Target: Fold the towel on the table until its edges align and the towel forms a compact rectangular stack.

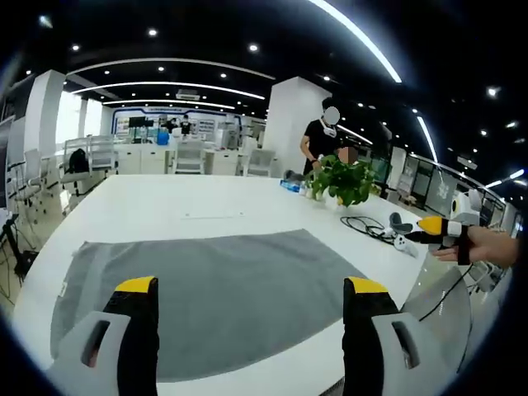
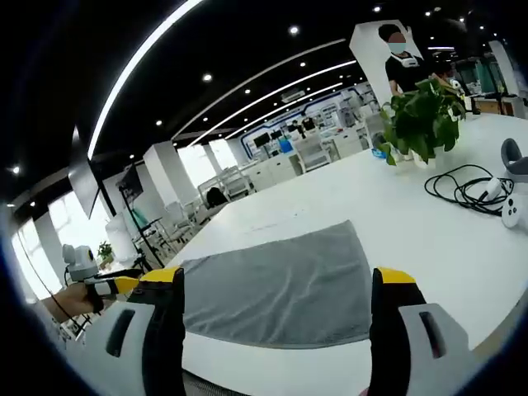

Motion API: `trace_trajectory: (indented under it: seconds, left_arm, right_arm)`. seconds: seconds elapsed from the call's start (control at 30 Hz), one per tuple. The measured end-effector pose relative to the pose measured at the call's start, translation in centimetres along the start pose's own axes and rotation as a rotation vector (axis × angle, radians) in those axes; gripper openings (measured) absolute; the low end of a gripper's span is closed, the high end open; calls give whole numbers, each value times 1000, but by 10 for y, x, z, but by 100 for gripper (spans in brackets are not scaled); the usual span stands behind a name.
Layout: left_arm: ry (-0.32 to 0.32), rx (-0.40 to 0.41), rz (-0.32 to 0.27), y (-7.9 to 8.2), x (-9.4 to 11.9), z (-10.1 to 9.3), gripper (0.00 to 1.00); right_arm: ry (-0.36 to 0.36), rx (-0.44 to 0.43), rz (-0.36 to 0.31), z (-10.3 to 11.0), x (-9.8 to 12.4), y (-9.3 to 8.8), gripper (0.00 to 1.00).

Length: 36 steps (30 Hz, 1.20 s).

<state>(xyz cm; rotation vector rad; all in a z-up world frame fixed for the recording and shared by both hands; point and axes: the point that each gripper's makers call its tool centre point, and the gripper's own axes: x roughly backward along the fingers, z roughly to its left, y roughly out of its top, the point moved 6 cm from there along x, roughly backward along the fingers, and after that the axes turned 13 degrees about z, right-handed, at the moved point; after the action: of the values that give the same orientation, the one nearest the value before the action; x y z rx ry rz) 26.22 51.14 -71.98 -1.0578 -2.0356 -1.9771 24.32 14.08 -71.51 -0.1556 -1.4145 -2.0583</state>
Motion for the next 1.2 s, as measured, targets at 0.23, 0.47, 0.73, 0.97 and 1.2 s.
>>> trace_trajectory:
  seconds: [0.23, 0.47, 0.73, 0.97, 1.2]
  left_arm:
    - [-4, -6, 3, 0, 0, -1, 95]
    - [-6, -3, 3, -1, 1, -1, 94]
    - [-13, 1, 18, -4, -2, -3, 94]
    - [-22, -4, 21, -2, -5, -6, 94]
    - [-25, -8, 19, -2, -5, -7, 93]
  right_arm:
    - [2, -1, -1, 0, 1, 1, 95]
    - [9, 3, 8, 2, -2, 1, 95]
    - [8, -5, 1, 0, -2, 2, 95]
    - [3, -24, -7, -2, -1, 2, 95]
    - [-1, -31, -9, -4, 1, -2, 95]
